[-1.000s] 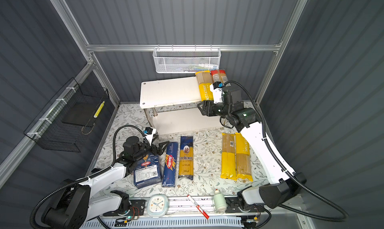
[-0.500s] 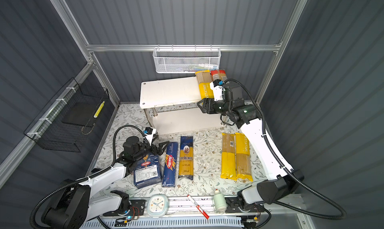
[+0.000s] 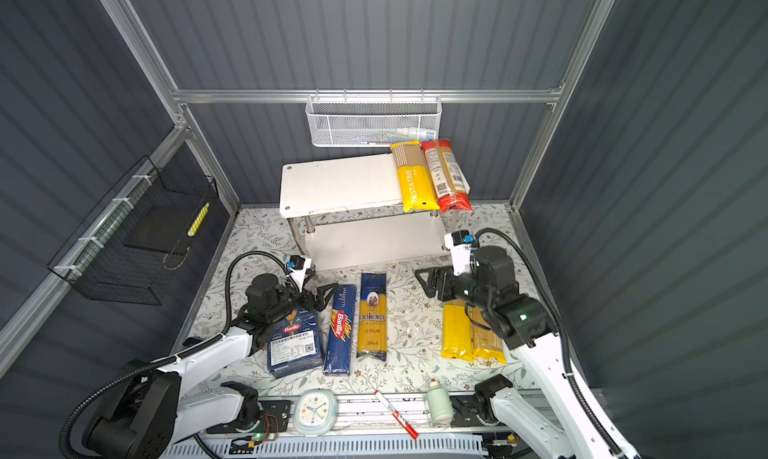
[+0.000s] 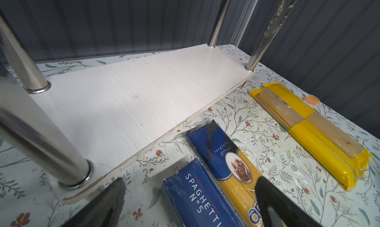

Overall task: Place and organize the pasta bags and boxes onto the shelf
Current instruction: 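Open the right gripper and draw it back from the shelf, then move the right gripper down over the clear-and-yellow spaghetti bags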

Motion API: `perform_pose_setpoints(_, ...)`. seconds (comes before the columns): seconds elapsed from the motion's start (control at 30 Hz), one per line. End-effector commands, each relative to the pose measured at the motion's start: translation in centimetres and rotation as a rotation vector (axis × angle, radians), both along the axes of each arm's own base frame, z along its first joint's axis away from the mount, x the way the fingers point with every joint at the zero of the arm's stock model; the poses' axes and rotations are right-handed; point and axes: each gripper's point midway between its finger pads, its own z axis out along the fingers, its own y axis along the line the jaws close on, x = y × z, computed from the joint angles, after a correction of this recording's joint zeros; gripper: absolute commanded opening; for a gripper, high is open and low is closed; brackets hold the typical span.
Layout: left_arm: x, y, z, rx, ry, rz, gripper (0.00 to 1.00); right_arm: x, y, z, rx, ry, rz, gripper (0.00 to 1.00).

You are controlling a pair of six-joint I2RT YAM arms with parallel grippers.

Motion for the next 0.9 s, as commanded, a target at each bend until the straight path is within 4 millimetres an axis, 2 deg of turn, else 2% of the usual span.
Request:
perform_pose_setpoints(0.0,0.1,0.5,-0.4,0.007,-0.004,0.031,0.99,1.3,-1.8,-4.0,-0.011,0.044,-0.151,0.79)
perform_pose_setpoints(0.07,0.2,0.5,-0.7,0.006,0.006,0.034,0.99,1.5,-2.7,-6.7,-0.042,0.110,-0.216,0.81)
perform_pose_setpoints(0.13,0.3,0.4,-1.2,0.014,0.018,0.031,0.99,1.7,-3.4,-8.2,-0.075,0.151,-0.263,0.82)
perform_pose_setpoints(0.3,0.3,0.0,-1.1,0.016,0.032,0.007,0.99,3.0,-6.1,-8.8,-0.178,0.151,-0.409,0.86)
perform_pose_setpoints(0.33,0.3,0.0,-1.2,0.018,0.036,0.007,0.99,3.8,-6.9,-8.7,-0.199,0.136,-0.462,0.90)
perform_pose_setpoints(0.43,0.2,0.0,-1.0,0.019,0.039,0.007,0.99,5.5,-8.6,-9.4,-0.211,0.136,-0.600,0.91)
perform_pose_setpoints(0.5,0.1,0.1,-0.9,0.011,0.038,0.010,0.99,6.5,-8.1,-10.4,-0.150,0.166,-0.638,0.92)
perform_pose_setpoints(0.63,-0.5,-0.4,-0.5,-0.010,0.031,-0.024,0.99,6.4,-6.6,-12.8,-0.077,0.182,-0.612,0.94)
perform_pose_setpoints(0.7,-0.4,-0.2,-0.7,-0.005,0.029,-0.014,0.99,5.9,-7.5,-13.4,-0.125,0.182,-0.639,0.99)
perform_pose_setpoints(0.87,-0.3,-0.7,-0.6,-0.009,0.040,-0.041,0.99,6.1,-9.1,-13.3,-0.223,0.154,-0.670,0.99)
